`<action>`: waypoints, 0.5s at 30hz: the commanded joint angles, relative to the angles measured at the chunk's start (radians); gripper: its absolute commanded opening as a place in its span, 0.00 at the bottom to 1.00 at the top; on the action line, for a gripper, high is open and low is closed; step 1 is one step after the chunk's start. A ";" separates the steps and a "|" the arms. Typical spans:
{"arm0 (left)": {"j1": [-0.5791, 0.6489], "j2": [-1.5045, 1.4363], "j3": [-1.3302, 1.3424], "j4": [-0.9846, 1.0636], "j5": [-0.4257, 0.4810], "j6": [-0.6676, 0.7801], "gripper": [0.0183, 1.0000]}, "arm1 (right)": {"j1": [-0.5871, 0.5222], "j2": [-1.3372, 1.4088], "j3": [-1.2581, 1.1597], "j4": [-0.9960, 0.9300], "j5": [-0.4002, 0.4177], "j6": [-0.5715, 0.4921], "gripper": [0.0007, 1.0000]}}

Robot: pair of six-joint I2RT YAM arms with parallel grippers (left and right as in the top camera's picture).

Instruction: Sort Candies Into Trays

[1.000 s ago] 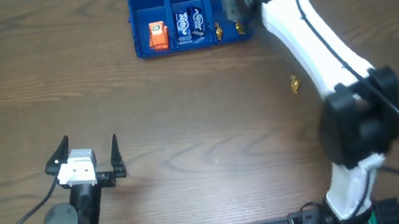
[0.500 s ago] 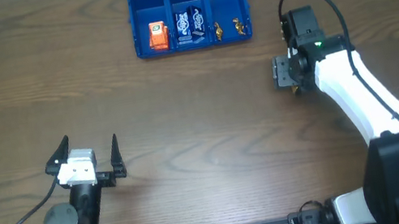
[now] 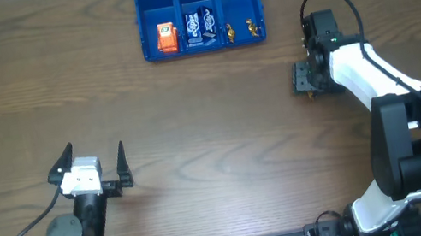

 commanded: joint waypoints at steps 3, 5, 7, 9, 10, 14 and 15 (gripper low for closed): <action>-0.001 -0.006 -0.020 -0.032 0.021 0.010 1.00 | 0.000 0.017 -0.011 -0.006 -0.005 -0.003 0.65; -0.001 -0.006 -0.020 -0.032 0.021 0.010 1.00 | 0.000 0.017 -0.011 -0.006 -0.005 -0.003 0.64; -0.001 -0.006 -0.020 -0.032 0.021 0.010 1.00 | 0.000 0.018 -0.011 -0.006 -0.005 -0.003 0.64; -0.001 -0.006 -0.020 -0.032 0.021 0.010 1.00 | 0.000 0.022 -0.011 -0.006 -0.005 -0.003 0.64; -0.001 -0.006 -0.020 -0.032 0.021 0.010 1.00 | 0.000 0.030 -0.011 -0.006 -0.005 -0.002 0.64; -0.001 -0.006 -0.020 -0.033 0.021 0.010 1.00 | 0.000 0.045 -0.011 -0.005 -0.006 -0.002 0.63; -0.001 -0.006 -0.020 -0.032 0.021 0.010 1.00 | 0.000 0.045 -0.011 -0.002 -0.006 -0.002 0.62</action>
